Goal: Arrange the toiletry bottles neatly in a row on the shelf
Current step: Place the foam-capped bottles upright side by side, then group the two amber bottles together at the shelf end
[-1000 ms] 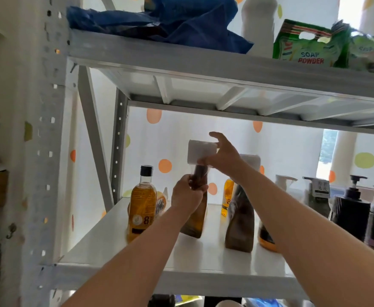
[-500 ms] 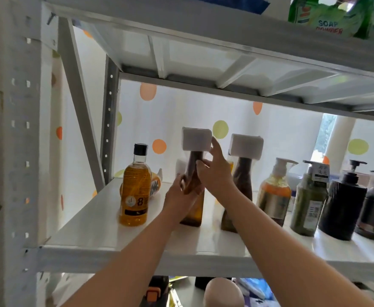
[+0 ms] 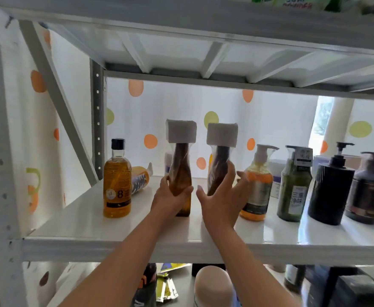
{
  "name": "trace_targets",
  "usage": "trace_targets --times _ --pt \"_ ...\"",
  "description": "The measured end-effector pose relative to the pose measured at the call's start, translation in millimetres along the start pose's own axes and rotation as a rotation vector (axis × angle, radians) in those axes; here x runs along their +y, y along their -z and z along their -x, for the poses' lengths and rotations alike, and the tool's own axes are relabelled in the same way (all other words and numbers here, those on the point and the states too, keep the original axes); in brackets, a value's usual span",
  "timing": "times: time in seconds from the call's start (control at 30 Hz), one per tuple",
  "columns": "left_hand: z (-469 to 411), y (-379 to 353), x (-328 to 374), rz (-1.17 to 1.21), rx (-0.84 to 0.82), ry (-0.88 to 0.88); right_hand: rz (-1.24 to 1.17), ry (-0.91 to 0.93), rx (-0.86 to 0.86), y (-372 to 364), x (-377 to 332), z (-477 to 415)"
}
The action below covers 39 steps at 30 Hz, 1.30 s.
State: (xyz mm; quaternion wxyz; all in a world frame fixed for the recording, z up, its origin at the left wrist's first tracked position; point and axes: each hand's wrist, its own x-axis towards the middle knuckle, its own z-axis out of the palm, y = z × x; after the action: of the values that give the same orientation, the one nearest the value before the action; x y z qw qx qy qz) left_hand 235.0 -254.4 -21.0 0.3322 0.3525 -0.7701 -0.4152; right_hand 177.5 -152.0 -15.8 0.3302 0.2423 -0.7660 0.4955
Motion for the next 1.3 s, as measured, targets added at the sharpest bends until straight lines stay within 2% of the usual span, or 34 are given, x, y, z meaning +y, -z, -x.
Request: trace_targets --times 0.13,0.3,0.83,1.1,1.2,1.3 --pt "3.6 -7.0 6.2 -0.021 -0.02 -0.004 -0.043 -0.105 -0.34 -0.6 25.6 -4.6" --pt "14.1 -7.0 4.8 -0.011 0.014 -0.042 -0.153 -0.092 -0.455 -1.7 38.3 -14.5" --pt "19.7 -10.7 10.9 -0.103 0.086 -0.075 -0.229 -0.089 -0.403 -14.6 43.9 -10.5" --pt "27.2 -2.6 8.9 -0.045 -0.009 -0.127 -0.301 -0.096 -0.46 0.0 35.9 -9.3" --pt "35.3 3.0 8.2 0.009 0.092 -0.198 -0.221 -0.086 -0.433 4.0 26.6 -2.8" --pt "44.9 18.4 2.6 0.092 0.271 -0.327 -0.174 -0.027 -0.3 6.2 4.4 14.7"
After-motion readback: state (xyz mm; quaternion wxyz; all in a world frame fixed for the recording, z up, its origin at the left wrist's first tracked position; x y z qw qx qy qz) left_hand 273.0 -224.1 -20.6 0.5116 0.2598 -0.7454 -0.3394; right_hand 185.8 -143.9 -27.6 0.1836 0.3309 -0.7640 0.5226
